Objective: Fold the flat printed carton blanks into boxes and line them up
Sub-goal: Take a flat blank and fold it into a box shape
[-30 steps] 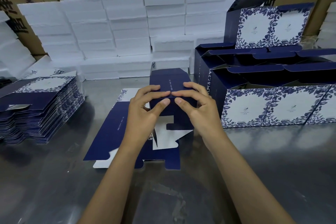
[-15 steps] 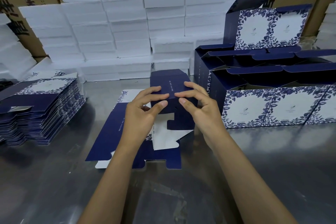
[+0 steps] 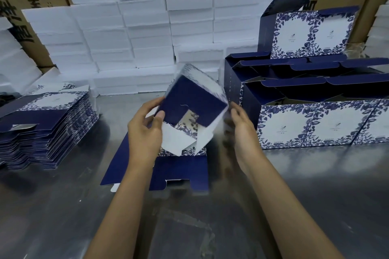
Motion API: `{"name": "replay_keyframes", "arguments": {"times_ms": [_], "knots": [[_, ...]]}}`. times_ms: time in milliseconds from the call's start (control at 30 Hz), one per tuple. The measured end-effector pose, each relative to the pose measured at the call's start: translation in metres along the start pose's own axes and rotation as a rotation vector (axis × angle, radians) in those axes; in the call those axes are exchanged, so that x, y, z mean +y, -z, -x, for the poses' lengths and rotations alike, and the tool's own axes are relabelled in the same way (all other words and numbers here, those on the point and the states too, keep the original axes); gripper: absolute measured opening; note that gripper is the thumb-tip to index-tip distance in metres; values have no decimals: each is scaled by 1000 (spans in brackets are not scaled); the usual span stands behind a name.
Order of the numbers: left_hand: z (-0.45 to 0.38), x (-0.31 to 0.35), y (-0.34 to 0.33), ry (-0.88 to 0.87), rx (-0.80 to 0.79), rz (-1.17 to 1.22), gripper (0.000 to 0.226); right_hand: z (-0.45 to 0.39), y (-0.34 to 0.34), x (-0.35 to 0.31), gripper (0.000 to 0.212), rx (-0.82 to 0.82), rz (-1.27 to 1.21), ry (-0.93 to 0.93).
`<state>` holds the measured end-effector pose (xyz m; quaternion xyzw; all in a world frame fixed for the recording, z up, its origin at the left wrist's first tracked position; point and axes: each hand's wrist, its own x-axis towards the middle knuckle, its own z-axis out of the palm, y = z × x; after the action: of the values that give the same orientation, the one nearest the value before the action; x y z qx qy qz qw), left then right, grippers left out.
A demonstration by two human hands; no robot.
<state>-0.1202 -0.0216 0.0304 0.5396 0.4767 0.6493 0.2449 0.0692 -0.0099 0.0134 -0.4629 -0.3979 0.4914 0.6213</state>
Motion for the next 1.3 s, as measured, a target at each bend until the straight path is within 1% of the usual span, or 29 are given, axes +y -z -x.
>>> {"name": "replay_keyframes", "arguments": {"times_ms": [67, 100, 200, 267, 333, 400, 467, 500, 533, 567, 600, 633, 700, 733, 767, 800, 833, 867, 933, 967, 1000, 1033, 1100, 1167, 1233, 1300], "knots": [[1, -1, -2, 50, 36, 21, 51, 1, -3, -1, 29, -74, -29, -78], [1, -3, -3, 104, 41, 49, 53, 2, -6, -1, 29, -123, -43, -79], [4, -4, -9, 295, -29, 103, 56, 9, -10, -5, 34, -224, 7, 44], [6, -3, -11, 387, -112, 106, 49, 12, -9, -11, 40, -239, 32, 150], [9, 0, -13, 525, -257, 107, 36, 15, -8, -17, 43, -223, 65, 257], [11, 5, -15, 692, -491, 64, 23, 16, -7, -21, 43, -194, 130, 335], [14, 8, -14, 819, -727, -21, 22, 16, -6, -23, 33, -167, 203, 369], [14, 10, -14, 850, -803, -59, 22, 16, -4, -22, 27, -162, 250, 367], [13, 11, -14, 858, -825, -103, 22, 16, -3, -21, 25, -170, 299, 360], [12, 13, -13, 839, -782, -165, 23, 15, -2, -19, 26, -189, 336, 350], [10, 14, -11, 789, -678, -253, 24, 15, -1, -17, 27, -209, 355, 343], [7, 13, -8, 708, -533, -364, 28, 14, -1, -16, 28, -222, 361, 340], [3, 9, -1, 485, -195, -553, 37, 13, 1, -15, 29, -250, 349, 335], [2, 8, 3, 371, -38, -575, 38, 12, 1, -16, 29, -264, 342, 328], [2, 8, 4, 276, 72, -534, 34, 12, 2, -17, 30, -274, 338, 320], [2, 8, 4, 193, 133, -441, 26, 11, 3, -18, 30, -283, 335, 314], [2, 9, 2, 126, 137, -337, 14, 11, 3, -17, 30, -291, 329, 313], [2, 12, -1, 87, 74, -262, 9, 10, 4, -17, 29, -300, 322, 314], [5, 11, -7, 39, -133, -193, 35, 10, 6, -16, 29, -322, 313, 310], [5, 7, -9, 18, -222, -194, 47, 10, 7, -16, 29, -334, 314, 308], [7, 4, -11, 0, -293, -208, 54, 9, 9, -16, 30, -344, 318, 309], [9, 1, -12, -14, -337, -224, 56, 9, 10, -16, 31, -352, 325, 310], [10, -3, -13, -14, -343, -183, 48, 8, 12, -17, 33, -362, 329, 309], [9, -6, -15, -41, -289, -158, 39, 8, 9, -17, 36, -352, 335, 316], [9, -6, -17, -95, -230, -179, 34, 9, 4, -15, 38, -312, 357, 340], [10, -5, -19, -113, -188, -167, 32, 9, 0, -14, 38, -268, 377, 356]]}}
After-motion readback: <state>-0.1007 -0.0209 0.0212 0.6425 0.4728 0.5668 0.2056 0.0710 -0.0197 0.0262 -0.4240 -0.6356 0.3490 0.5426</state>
